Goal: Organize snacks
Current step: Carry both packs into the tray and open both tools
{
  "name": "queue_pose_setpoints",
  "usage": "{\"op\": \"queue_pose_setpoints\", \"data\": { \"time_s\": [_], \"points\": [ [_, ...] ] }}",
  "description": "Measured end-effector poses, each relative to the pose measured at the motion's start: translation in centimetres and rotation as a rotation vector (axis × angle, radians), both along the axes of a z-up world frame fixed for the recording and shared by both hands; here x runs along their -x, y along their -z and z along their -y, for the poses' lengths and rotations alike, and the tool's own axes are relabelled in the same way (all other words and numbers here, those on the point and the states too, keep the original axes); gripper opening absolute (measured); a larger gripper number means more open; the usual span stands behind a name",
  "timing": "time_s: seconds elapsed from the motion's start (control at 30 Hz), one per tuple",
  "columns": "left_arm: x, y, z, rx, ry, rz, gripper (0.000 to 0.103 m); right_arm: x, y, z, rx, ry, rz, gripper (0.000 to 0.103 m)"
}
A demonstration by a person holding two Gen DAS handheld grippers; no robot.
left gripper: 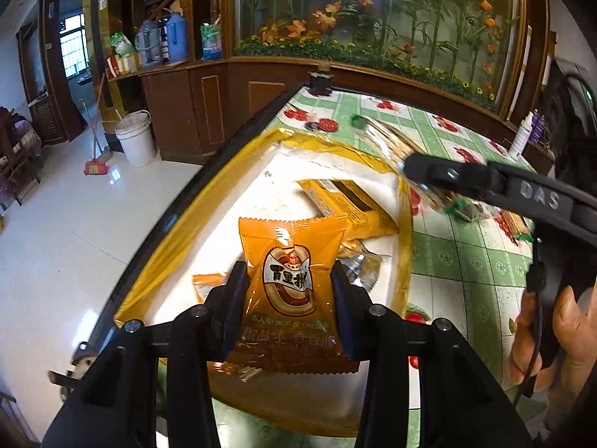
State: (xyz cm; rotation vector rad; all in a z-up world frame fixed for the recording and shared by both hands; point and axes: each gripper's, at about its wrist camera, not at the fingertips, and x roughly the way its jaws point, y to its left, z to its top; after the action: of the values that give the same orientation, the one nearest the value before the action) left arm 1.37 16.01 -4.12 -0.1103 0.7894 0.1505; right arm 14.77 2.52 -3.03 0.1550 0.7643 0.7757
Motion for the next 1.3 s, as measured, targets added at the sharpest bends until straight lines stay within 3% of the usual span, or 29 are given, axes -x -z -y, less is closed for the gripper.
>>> {"op": "queue_pose_setpoints", "data": {
  "time_s": [0.87,0.97,1.07,1.1,1.13,1.3],
  "points": [
    [-2.1,2.3,2.3,-0.013,0.064,-0.090,0.042,-3.0,3.3,-3.4,0.091,0.030,-0.034,0.048],
    [-2.2,2.3,2.3,-0.003,0.061,-0.097,0.045,-3.1,3.5,-3.5,0.095,0.027,-0.044,0.050],
    [-2.1,2.2,2.4,-0.011,0.047,-0.099,0.067,-3.0,3.3,-3.3,0.085,0.026,-0.044,0.053],
    [-2.2,2.1,2.4,-0.030,0.037,-0.098,0.077,-2.9,3.2,-3.2,0.079,0.027,-0.041,0.058],
    [-2.2,2.0,2.5,-0.053,0.025,-0.100,0.081,-2.8,3.0,-3.1,0.080,0.031,-0.034,0.063],
    [-2.0,1.8,2.4,-0.087,-0.009,-0.103,0.084,-2.2,2.0,-2.0,0.078,0.054,-0.009,0.074]
  ]
}}
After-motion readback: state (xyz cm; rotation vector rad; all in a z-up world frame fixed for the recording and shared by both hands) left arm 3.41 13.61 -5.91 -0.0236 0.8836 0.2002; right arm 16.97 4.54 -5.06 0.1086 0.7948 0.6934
